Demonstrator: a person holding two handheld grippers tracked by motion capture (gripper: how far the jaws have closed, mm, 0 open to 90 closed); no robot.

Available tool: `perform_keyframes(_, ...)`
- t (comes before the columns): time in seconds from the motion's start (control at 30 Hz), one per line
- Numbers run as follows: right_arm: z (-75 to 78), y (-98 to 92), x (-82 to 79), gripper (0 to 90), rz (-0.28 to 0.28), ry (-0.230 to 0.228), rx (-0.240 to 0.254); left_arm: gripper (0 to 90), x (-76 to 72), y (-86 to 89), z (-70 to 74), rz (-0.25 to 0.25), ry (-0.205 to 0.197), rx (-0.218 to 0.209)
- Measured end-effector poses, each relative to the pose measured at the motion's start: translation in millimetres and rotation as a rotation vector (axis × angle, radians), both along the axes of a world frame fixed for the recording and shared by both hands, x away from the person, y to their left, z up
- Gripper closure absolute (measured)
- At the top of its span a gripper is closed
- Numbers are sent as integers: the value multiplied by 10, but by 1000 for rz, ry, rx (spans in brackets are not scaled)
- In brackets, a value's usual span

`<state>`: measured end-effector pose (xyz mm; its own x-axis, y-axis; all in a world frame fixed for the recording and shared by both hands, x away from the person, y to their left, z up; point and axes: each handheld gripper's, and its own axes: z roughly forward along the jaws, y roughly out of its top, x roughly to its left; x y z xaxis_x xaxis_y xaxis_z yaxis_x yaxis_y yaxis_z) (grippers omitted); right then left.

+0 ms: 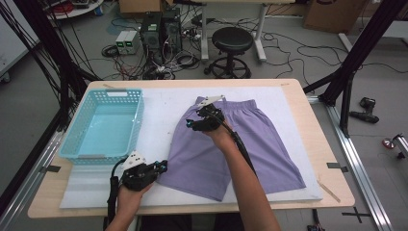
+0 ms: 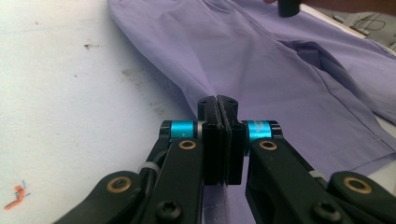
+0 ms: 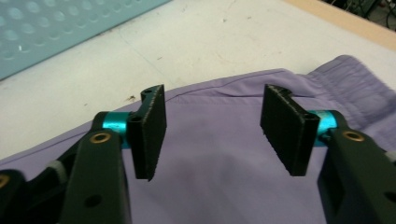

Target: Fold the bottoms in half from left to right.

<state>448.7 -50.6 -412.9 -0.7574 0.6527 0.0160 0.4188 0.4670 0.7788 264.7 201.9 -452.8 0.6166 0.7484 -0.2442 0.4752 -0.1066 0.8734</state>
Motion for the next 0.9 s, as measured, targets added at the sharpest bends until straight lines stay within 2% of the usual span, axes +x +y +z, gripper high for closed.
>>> perform_keyframes(0.17,-142,220,96,327,1,36,-34,884,6,2,-15,-1,7,-2)
perform_keyframes(0.37,-327,477,160,348,13,82,-93,885,20,6,-33,1,15,1)
perform_keyframes(0.43,-384,524,162,406,20,95,-119,885,22,9,-40,5,16,3)
perform_keyframes(0.47,-395,539,157,424,19,83,-127,885,24,12,-40,4,16,3)
perform_keyframes(0.57,-385,548,149,548,24,67,-140,885,29,12,-42,1,16,4)
perform_keyframes(0.67,-382,539,146,624,15,67,-139,886,33,1,-41,5,17,0)
perform_keyframes(0.83,-377,565,124,850,45,60,-142,886,44,13,-36,6,18,0)
perform_keyframes(0.9,-373,572,120,881,48,63,-145,887,44,13,-34,5,17,1)
